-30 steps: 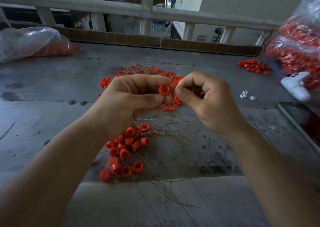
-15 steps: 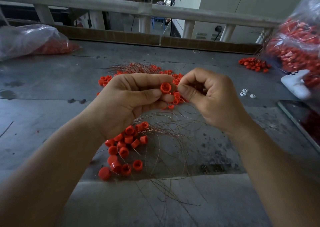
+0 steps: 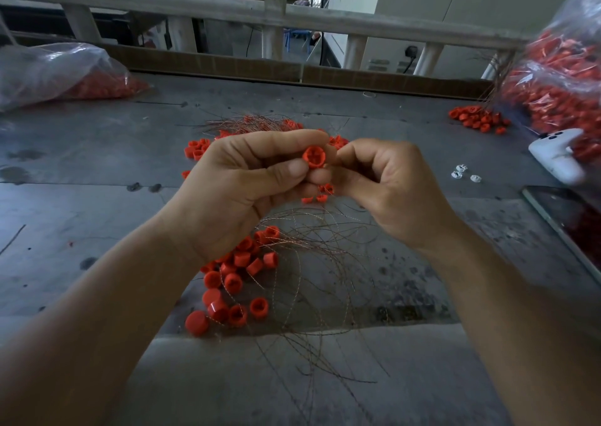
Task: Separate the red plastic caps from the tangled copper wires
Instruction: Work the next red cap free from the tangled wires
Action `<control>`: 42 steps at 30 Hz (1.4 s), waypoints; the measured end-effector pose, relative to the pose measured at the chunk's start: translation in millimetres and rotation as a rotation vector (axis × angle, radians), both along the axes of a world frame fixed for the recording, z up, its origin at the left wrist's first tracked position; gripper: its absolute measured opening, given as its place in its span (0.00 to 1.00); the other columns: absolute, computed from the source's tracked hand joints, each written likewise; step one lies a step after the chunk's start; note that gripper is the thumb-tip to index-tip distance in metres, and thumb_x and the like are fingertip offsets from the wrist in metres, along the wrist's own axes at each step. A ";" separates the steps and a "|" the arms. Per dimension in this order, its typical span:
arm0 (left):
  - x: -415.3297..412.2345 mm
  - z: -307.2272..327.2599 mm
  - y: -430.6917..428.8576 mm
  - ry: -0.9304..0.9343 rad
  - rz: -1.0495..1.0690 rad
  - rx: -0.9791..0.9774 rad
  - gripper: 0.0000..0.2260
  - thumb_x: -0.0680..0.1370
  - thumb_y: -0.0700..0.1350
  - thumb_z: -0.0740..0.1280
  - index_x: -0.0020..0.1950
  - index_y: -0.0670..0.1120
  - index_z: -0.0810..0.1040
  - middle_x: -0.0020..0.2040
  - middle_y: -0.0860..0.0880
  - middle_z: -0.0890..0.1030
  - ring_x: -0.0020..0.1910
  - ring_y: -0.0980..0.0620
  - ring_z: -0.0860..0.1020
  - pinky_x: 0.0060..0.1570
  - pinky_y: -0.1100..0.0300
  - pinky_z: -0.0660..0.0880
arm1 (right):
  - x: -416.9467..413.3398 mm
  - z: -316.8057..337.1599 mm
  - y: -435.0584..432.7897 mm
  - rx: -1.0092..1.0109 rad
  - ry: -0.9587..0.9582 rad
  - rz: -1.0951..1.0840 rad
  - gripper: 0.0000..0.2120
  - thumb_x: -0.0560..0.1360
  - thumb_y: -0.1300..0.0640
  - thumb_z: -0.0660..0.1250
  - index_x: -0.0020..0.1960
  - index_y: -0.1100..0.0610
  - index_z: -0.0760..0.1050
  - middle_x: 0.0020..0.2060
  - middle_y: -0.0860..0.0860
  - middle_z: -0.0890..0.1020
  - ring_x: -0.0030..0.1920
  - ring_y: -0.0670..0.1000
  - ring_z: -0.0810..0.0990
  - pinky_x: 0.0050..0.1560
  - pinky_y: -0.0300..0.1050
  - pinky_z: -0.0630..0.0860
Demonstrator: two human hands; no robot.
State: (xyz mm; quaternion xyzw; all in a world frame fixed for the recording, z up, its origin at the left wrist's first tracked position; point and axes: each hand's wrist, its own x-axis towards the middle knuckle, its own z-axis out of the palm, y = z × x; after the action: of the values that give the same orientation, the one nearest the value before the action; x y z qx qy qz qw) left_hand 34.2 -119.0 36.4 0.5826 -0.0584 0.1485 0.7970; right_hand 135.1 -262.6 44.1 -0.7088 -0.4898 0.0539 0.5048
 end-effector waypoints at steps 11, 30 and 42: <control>1.3 -1.3 0.6 0.055 -0.004 -0.084 0.12 0.69 0.34 0.63 0.45 0.43 0.84 0.41 0.45 0.84 0.41 0.53 0.83 0.40 0.64 0.78 | 25.5 -3.2 -4.9 0.036 0.016 -0.274 0.08 0.74 0.57 0.67 0.38 0.48 0.77 0.30 0.45 0.80 0.32 0.43 0.78 0.39 0.38 0.76; -0.4 3.9 2.2 0.041 0.022 -0.128 0.12 0.68 0.34 0.63 0.44 0.42 0.84 0.40 0.44 0.84 0.40 0.53 0.83 0.38 0.65 0.78 | 30.8 -38.7 30.9 -0.411 -0.506 -0.225 0.10 0.72 0.58 0.70 0.51 0.60 0.80 0.34 0.40 0.64 0.43 0.44 0.65 0.39 0.34 0.58; -0.6 3.7 2.8 0.060 0.028 -0.116 0.12 0.68 0.34 0.63 0.44 0.42 0.84 0.40 0.45 0.84 0.40 0.53 0.83 0.39 0.65 0.78 | 37.4 -40.5 25.5 -0.419 -0.405 -0.259 0.11 0.71 0.59 0.71 0.53 0.59 0.78 0.42 0.46 0.71 0.41 0.44 0.70 0.44 0.34 0.65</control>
State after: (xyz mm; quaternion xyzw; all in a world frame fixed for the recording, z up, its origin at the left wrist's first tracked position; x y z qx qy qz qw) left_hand 33.6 -116.2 40.1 0.5405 -0.0175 0.1454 0.8285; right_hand 172.5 -237.0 3.6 -0.8502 -0.4641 -0.0534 0.2429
